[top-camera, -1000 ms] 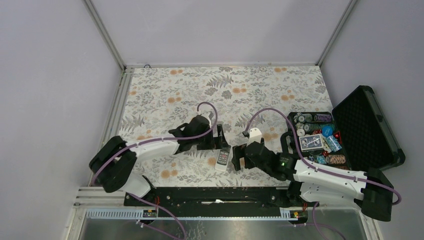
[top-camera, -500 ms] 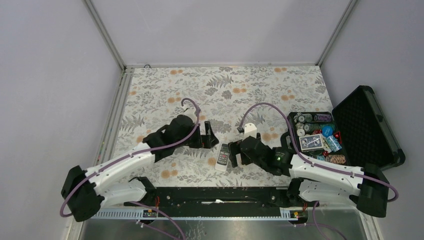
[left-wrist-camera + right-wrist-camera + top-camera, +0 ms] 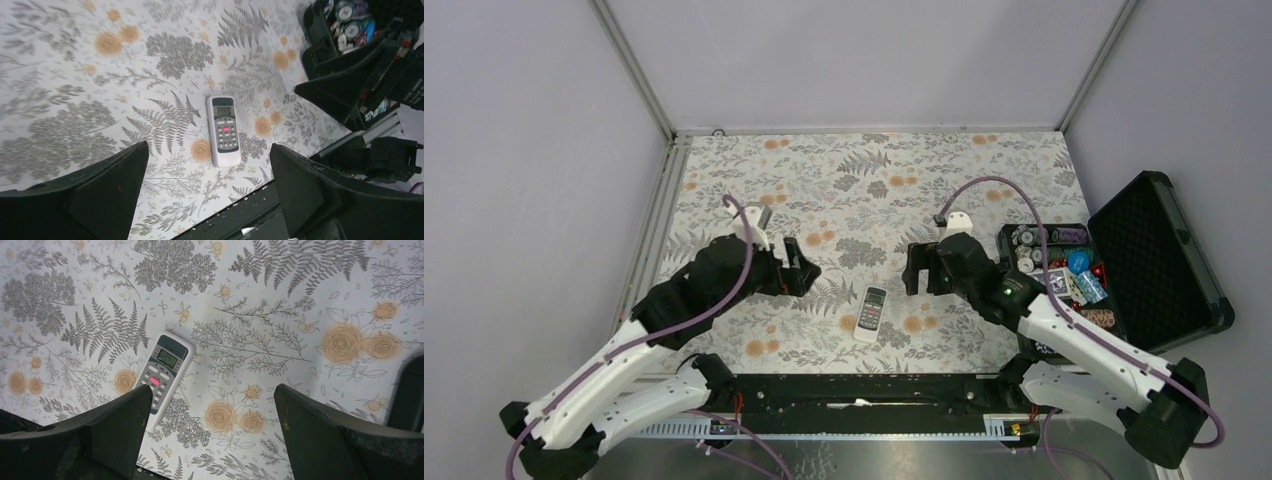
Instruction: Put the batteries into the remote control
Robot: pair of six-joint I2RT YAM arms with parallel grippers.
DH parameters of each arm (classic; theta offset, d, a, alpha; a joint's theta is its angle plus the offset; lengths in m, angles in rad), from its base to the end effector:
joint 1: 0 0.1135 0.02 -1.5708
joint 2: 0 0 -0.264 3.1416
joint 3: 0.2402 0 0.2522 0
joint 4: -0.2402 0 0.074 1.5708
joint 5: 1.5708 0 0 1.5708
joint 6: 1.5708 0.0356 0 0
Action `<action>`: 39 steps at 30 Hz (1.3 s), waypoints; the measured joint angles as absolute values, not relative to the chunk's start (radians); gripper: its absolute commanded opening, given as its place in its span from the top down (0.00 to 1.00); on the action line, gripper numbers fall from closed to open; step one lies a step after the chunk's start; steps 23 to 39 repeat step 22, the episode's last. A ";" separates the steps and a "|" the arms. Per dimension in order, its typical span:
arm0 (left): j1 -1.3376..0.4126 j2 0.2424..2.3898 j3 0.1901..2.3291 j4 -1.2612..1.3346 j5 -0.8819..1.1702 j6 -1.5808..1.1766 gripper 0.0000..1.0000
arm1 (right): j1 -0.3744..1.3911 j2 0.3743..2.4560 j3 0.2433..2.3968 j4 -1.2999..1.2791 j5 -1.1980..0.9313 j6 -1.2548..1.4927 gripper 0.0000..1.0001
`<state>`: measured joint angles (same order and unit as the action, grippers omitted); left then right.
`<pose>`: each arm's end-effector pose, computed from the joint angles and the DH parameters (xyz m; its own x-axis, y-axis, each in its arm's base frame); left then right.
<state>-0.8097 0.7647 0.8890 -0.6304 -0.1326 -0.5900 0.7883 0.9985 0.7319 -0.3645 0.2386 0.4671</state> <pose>0.1143 -0.1131 0.3332 -0.6328 -0.1353 -0.7624 0.3441 0.8329 -0.4334 0.1588 0.1478 0.2647 -0.6211 -0.0042 -0.7837 -0.3078 0.9209 0.2391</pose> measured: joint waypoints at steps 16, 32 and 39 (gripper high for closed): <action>-0.805 0.416 0.873 -0.739 -0.266 -0.466 0.01 | 0.765 0.514 0.638 -0.388 0.216 0.404 0.01; -0.805 0.376 0.842 -0.738 -0.262 -0.426 0.01 | 0.765 0.470 0.606 -0.374 0.214 0.382 0.00; -0.805 0.376 0.842 -0.738 -0.262 -0.426 0.01 | 0.765 0.470 0.606 -0.374 0.214 0.382 0.00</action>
